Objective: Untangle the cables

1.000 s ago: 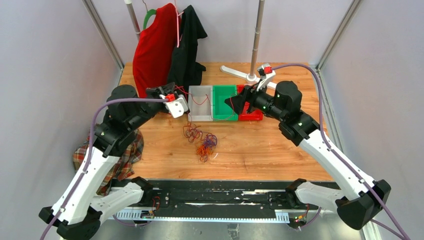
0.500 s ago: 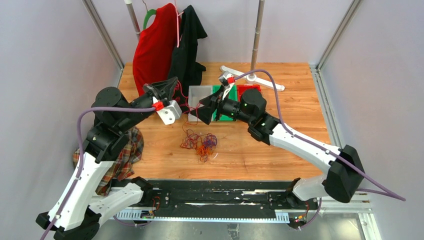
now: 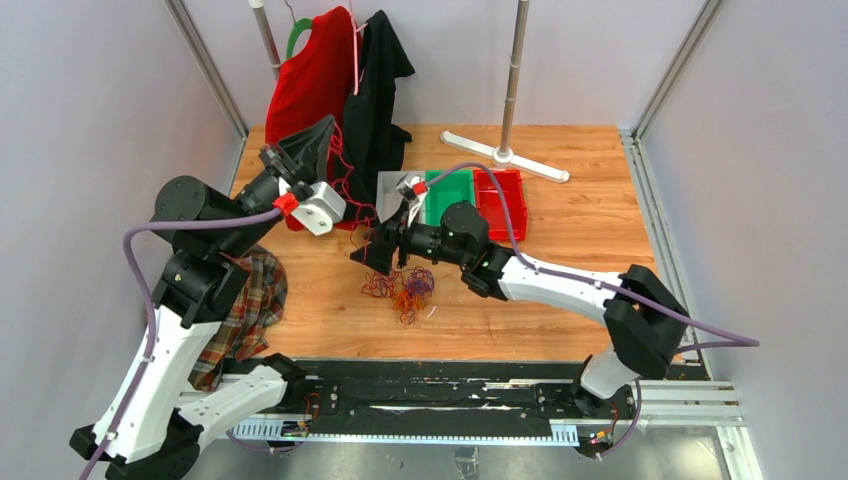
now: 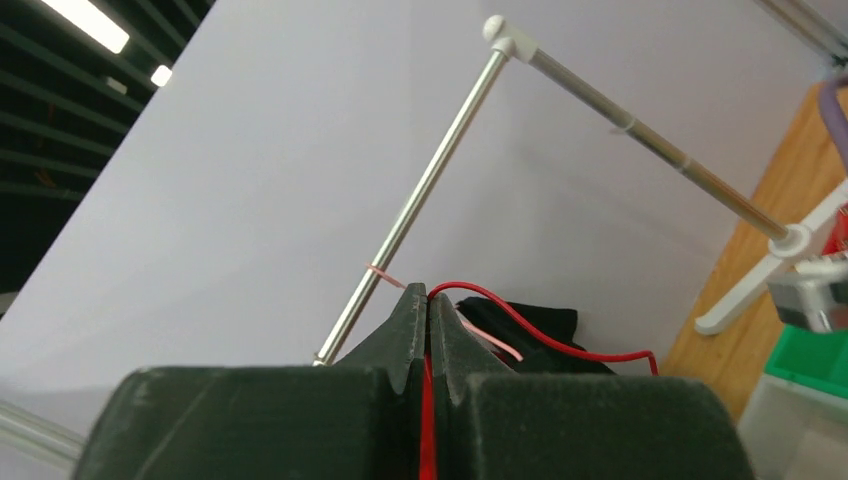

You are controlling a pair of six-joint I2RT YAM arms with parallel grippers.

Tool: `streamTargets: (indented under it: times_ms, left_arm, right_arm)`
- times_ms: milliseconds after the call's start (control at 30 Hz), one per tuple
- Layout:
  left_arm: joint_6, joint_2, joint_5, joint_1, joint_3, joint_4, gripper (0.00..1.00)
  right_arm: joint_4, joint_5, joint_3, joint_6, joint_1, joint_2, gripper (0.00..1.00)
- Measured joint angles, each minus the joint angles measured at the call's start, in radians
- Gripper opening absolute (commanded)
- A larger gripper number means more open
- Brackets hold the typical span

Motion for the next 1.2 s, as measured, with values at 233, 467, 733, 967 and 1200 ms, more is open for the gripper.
streamTargets:
  times_ms: [233, 467, 733, 967, 1200]
  left_arm:
    - [-0.072, 0.039, -0.045, 0.0, 0.116, 0.035, 0.0]
    - [-0.112, 0.067, -0.08, 0.0, 0.204, 0.069, 0.0]
    - [-0.102, 0.124, -0.087, 0.0, 0.283, 0.049, 0.0]
    - [-0.033, 0.187, -0.128, 0.0, 0.367, 0.138, 0.0]
    - [-0.003, 0.183, -0.186, 0.0, 0.402, 0.267, 0.0]
  right_arm:
    - [0.062, 0.014, 0.002, 0.051, 0.023, 0.125, 0.22]
    - [0.076, 0.084, -0.04, 0.052, 0.033, 0.151, 0.01]
    - [0.145, 0.172, -0.115, 0.051, 0.045, 0.138, 0.3]
    - [0.042, 0.241, -0.207, 0.024, 0.046, 0.084, 0.57]
    - [-0.293, 0.364, -0.216, -0.151, 0.05, -0.138, 0.73]
